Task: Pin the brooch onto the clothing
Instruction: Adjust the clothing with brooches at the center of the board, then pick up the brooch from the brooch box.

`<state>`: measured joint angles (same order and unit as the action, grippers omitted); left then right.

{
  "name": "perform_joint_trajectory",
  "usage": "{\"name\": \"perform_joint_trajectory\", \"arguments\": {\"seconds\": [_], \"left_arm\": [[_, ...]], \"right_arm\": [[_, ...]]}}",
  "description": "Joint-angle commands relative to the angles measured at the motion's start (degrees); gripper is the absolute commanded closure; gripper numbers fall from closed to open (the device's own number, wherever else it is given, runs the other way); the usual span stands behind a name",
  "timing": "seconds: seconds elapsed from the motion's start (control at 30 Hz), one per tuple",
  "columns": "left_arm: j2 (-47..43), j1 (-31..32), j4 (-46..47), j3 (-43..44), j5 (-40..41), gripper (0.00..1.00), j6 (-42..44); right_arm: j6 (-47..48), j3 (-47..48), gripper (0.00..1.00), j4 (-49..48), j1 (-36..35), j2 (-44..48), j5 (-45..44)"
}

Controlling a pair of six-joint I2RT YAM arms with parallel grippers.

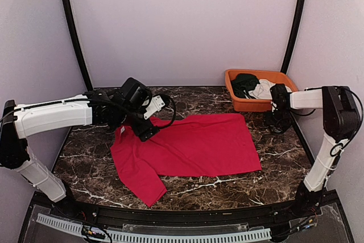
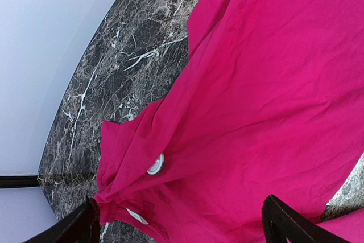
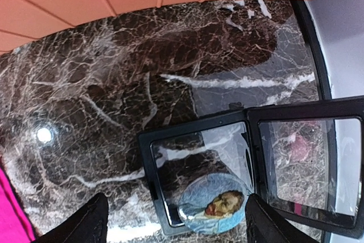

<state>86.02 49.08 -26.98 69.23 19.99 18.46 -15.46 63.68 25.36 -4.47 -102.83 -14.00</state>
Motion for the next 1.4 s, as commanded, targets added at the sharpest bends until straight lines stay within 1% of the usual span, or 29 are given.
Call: {"name": "perform_joint_trajectory", "arguments": {"seconds": [0.0, 0.33, 0.57, 0.77, 1.07, 1.2, 1.37], "left_arm": [[0.0, 0.3, -0.2, -0.8, 0.3, 0.01, 0.5], [0.5, 0.3, -0.2, -0.9, 0.2, 0.01, 0.5], [0.6, 0.4, -0.2, -0.9, 0.1, 0.01, 0.6], [0.5, 0.5, -0.2, -0.9, 0.0, 0.01, 0.7], [0.3, 0.5, -0.2, -0.9, 0.2, 0.01, 0.9], [0.3, 0.5, -0.2, -0.9, 0.1, 0.01, 0.9], [0.2, 0.5, -0.2, -1.0, 0.2, 0.01, 1.0]], "right_arm": [[-1.5, 0.5, 0.19, -1.7, 0.6, -2.3, 0.0], [-2.7, -0.9, 0.19, -4.3, 1.2, -1.5, -0.3], [-3.2, -0.5, 0.18, -3.5, 1.3, -1.7, -2.0], [-3.7, -0.8, 0.19, -3.5, 1.6, -2.0, -1.3], [-3.9, -1.6, 0.23, -4.0, 1.6, -2.5, 0.4], [-4.3, -2.7, 0.29, -4.9, 1.6, -2.6, 1.6], [-4.7, -3.7, 0.32, -5.4, 1.6, -1.6, 2.3]]}}
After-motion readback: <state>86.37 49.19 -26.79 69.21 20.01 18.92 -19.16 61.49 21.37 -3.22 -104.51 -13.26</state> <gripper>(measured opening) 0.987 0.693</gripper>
